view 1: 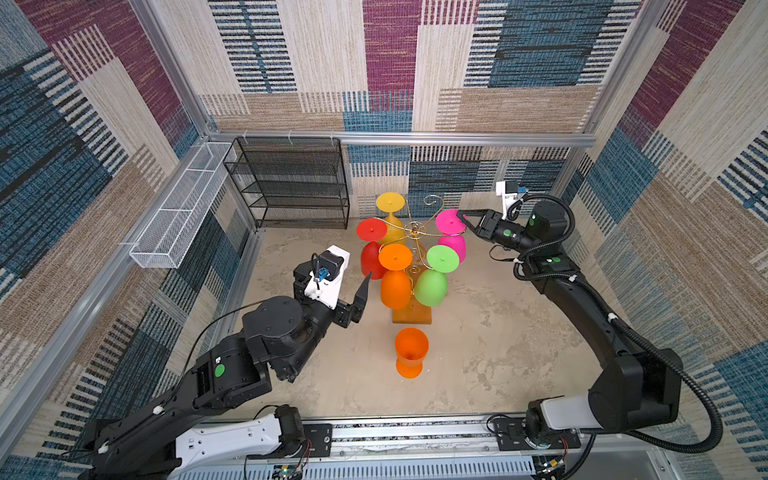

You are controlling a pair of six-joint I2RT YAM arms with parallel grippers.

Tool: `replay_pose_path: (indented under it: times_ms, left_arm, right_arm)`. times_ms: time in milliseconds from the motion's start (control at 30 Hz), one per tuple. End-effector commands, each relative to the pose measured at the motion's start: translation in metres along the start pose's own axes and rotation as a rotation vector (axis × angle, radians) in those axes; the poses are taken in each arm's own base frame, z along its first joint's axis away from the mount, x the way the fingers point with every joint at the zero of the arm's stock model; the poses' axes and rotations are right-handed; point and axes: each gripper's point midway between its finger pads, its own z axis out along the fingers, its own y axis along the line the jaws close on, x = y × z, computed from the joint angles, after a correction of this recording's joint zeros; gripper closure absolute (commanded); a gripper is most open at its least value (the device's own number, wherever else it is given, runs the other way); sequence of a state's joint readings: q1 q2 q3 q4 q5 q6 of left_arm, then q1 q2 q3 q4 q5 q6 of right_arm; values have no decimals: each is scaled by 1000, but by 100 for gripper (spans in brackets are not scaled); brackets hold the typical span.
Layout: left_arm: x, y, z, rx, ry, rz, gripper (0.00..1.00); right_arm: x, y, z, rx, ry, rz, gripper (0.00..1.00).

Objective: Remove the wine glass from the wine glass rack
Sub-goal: 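Raise the left gripper toward the rack while right gripper reaches the magenta glass foot, then close the right gripper on the magenta glass foot at the rack top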

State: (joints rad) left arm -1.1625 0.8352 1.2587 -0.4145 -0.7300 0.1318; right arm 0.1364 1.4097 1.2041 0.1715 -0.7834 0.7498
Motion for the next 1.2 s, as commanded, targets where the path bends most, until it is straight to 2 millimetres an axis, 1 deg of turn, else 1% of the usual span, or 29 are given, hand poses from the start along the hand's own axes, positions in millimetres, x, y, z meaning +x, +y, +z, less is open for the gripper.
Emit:
replay_pose_path:
  times_ms: [0,133,233,433,600,833,1033,1167]
  left_arm:
    - [-3,1,0,-2,-16,-12,15]
    - [-2,-2,1,9,-9,-9,16]
    - [-1,0,1,-4,-1,-9,16]
    - [2,2,0,-10,4,-10,15]
    - [3,2,-1,-8,3,-14,16]
    - [5,2,-2,0,8,-15,16]
    - [6,3,-4,2,7,-22,16]
    - [7,3,-4,3,6,-22,15]
  right_arm:
    - [1,1,2,-2,11,-7,74]
    - [2,0,2,1,14,2,77]
    - [3,-2,3,-2,22,21,80]
    - [4,2,4,-26,30,42,85]
    - [0,7,2,-34,20,41,90]
    - [-5,14,1,-52,10,51,93]
    - [-13,15,-2,-43,-11,50,94]
    - [-16,13,-4,-44,-14,54,97]
